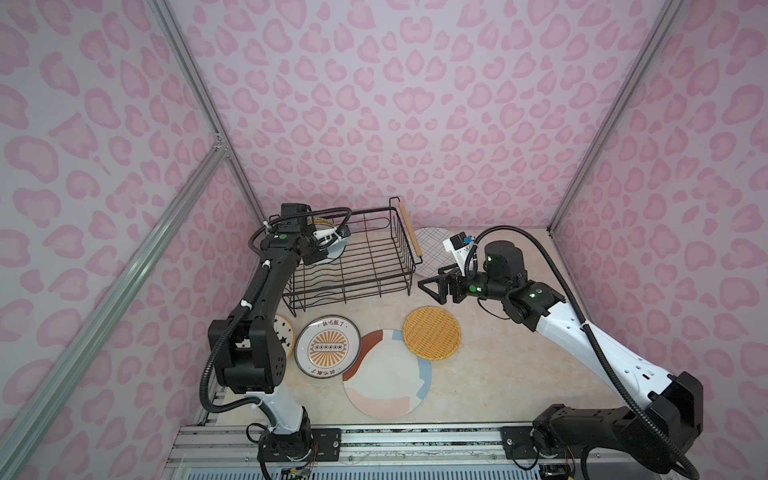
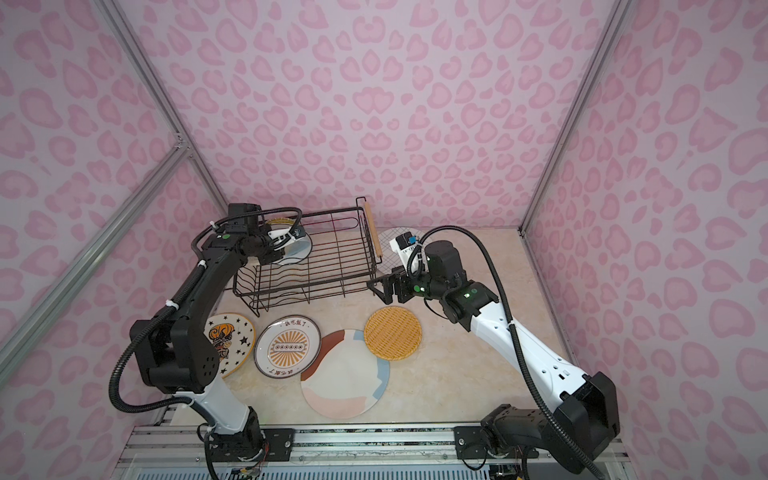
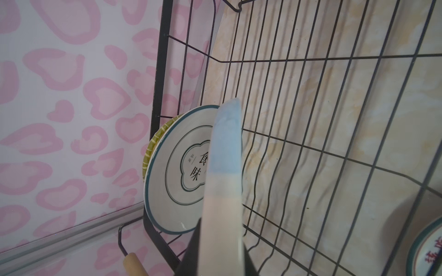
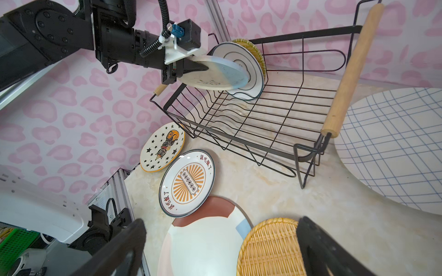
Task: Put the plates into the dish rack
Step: 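Lower the cream-and-blue plate upright into the rack beside the teal-rimmed plate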
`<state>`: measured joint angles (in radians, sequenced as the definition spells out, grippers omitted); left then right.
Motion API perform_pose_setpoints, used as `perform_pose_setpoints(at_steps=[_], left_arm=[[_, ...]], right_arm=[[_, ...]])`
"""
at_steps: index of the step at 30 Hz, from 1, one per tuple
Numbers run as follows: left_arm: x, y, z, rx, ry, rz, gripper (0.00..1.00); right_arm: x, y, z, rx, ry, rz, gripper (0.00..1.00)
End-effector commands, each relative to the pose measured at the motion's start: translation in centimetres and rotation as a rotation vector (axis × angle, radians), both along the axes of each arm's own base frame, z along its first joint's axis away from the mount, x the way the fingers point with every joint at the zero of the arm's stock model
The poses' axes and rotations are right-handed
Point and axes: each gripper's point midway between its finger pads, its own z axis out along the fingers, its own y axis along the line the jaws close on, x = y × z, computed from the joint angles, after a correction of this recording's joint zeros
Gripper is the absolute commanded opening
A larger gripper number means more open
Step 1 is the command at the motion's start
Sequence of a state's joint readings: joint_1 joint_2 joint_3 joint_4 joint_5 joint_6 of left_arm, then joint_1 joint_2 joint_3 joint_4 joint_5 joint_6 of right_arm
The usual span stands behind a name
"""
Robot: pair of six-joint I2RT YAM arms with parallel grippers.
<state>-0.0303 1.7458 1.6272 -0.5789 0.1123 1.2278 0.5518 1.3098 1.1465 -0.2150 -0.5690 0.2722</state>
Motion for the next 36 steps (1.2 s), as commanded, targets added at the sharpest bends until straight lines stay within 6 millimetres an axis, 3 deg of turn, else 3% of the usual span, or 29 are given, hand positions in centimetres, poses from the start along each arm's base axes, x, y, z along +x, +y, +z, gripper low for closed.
perform_pose_setpoints(at_steps=[1, 7, 14, 29, 36], left_arm=[[1.1, -1.1, 1.4, -0.002, -0.06, -0.083, 0.04], [1.0, -1.0, -1.0, 0.013, 0.005, -0.109, 0.04], [1.9, -0.3, -2.4, 0.035, 0.021, -0.093, 0.04], [3.3, 0.5, -0.6, 0.039, -0.065, -0.055, 0.04], [3.9, 0.7, -0.8, 0.045, -0.078, -0.052, 0.04]], right_arm=[[0.2, 0.1, -0.3, -0.007, -0.003, 0.004, 0.98], [0.3, 0.3, -0.7, -0.023, 0.001, 0.014, 0.98], [0.2, 0.4, -1.3, -0.027, 0.015, 0.021, 0.98], [0.6, 0.8, -2.5, -0.037, 0.038, 0.029, 0.98], [1.0, 1.3, -3.0, -0.04, 0.052, 0.041, 0.98]])
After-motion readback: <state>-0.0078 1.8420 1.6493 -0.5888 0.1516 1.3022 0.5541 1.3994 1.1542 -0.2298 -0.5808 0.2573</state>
